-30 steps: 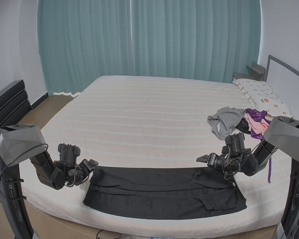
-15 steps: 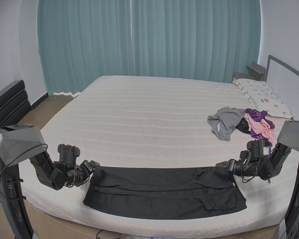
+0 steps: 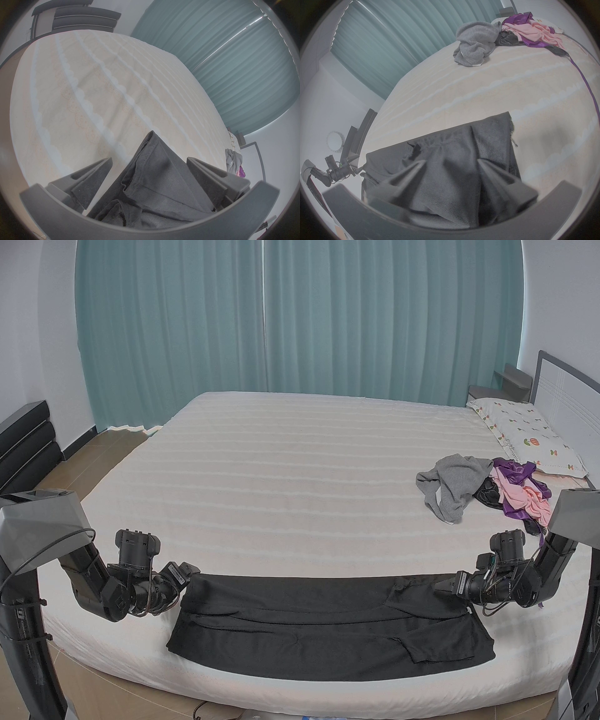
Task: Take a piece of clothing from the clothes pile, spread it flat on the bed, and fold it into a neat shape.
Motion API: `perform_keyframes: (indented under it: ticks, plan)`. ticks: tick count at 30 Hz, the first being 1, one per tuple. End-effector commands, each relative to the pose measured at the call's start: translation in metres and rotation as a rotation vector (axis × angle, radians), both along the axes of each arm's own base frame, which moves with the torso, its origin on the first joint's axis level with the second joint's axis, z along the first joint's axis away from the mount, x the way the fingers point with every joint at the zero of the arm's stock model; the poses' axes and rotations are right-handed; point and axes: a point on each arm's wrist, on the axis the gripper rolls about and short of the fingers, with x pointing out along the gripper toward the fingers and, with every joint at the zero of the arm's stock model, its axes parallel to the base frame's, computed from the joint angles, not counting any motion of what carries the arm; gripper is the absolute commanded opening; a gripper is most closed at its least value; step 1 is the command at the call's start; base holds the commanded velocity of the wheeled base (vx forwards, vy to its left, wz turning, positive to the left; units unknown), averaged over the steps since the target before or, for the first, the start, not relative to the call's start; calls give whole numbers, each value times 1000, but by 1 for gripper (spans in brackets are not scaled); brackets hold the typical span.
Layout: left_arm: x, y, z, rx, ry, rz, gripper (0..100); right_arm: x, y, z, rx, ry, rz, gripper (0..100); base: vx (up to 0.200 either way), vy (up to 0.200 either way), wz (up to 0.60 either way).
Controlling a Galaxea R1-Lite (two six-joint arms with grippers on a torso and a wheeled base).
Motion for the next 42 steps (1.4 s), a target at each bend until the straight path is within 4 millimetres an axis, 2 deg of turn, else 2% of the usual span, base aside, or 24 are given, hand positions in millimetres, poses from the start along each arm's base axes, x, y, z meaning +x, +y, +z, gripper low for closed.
perform_keyframes:
  ticks: [1, 7, 13, 14, 16, 21, 23, 27, 34, 42]
  plan:
    - [0, 0, 1, 0, -3, 0, 100, -1, -3, -1, -3, 3, -13, 0, 0, 0, 0]
    - [-2, 0, 1, 0, 0, 0, 100, -1, -12, 4, -4, -11, -40, 0, 0, 0, 0]
    - [-3, 0, 2, 0, -2, -1, 100, -4, -12, 6, -3, -6, -38, 0, 0, 0, 0]
    - [-3, 0, 2, 0, -2, -1, 100, -4, -12, 8, 0, -13, -39, 100, 0, 0, 0]
    - [-3, 0, 3, 1, -3, -3, 100, -4, -12, 8, 1, -13, -38, 100, 0, 0, 0]
    - [-17, 2, 15, -1, -11, -4, 100, -18, -10, 30, 32, -38, -59, 100, 0, 0, 0]
    - [-26, 2, 12, -3, 14, -22, 100, -25, -6, 38, 61, -34, -86, 100, 0, 0, 0]
    - [-29, -1, 8, -11, 33, -39, 100, -41, 0, 51, 123, -20, -132, 100, 0, 0, 0]
    - [-33, -24, -11, 27, 88, -94, 100, -57, 8, 50, 94, 21, -248, 100, 0, 0, 0]
    - [-25, -24, -13, 80, 64, -37, 100, -64, 7, 49, 103, 41, -265, 100, 0, 0, 0]
